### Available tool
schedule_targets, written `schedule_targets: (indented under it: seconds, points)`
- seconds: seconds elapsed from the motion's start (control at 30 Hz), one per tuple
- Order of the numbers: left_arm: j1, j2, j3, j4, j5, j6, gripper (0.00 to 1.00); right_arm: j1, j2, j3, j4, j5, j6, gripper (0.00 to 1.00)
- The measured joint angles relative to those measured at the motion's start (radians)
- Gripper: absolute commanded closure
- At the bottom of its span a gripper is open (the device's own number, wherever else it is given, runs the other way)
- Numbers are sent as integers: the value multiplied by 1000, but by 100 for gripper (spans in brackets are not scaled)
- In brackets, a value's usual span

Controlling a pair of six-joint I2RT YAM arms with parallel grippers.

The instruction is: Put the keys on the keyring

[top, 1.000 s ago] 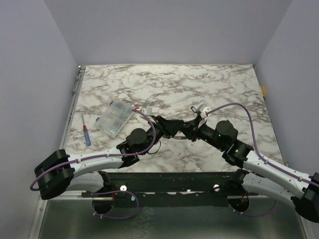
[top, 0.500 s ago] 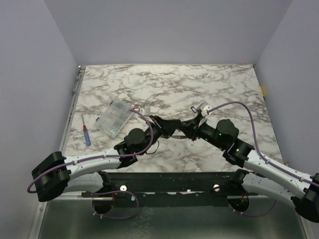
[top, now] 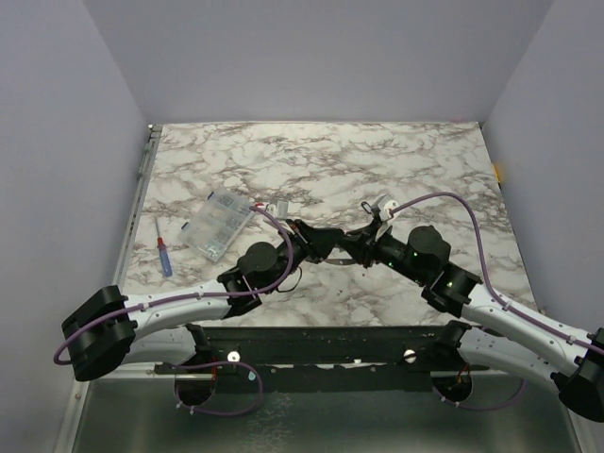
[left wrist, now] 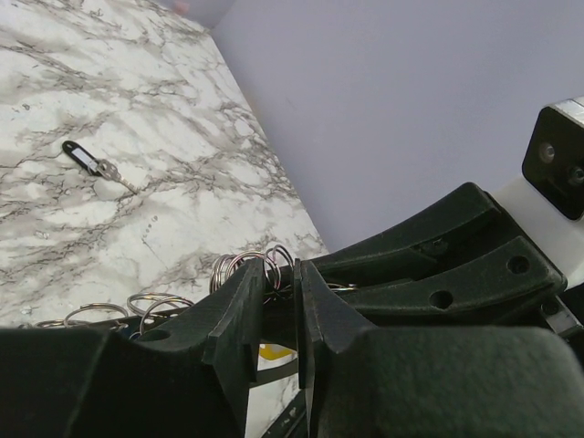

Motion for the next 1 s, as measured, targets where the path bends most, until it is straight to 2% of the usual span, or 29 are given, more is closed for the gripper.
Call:
schedule_targets:
  seconds: [0.07,0.2,0.4,0.47,0.6,0.67,0.73,1.0]
  points:
    - [0,8,5,0,3,0,78,0,0,0,-4,0,0,99]
    - [4,25,17,0,11,2,100,0,0,0,-8,12,0,99]
    - [6,36,32,0,33,9,100,0,0,0,-12,27,-1,97]
    - [6,36,32,-1,38,20,100,0,-2,0,-16,26,-3,84]
    - [6,31,54,-40,71,69,100,0,-35,0,-52,24,-21,49]
    - [6,23,72,-82,93,108,100,0,-62,2,-61,19,-31,39]
    - [14,12,83,-111,119,143,100,0,-93,3,-73,11,-35,35]
    - [44,-40,94,-264,229,311,100,0,-167,66,-143,-20,-34,33]
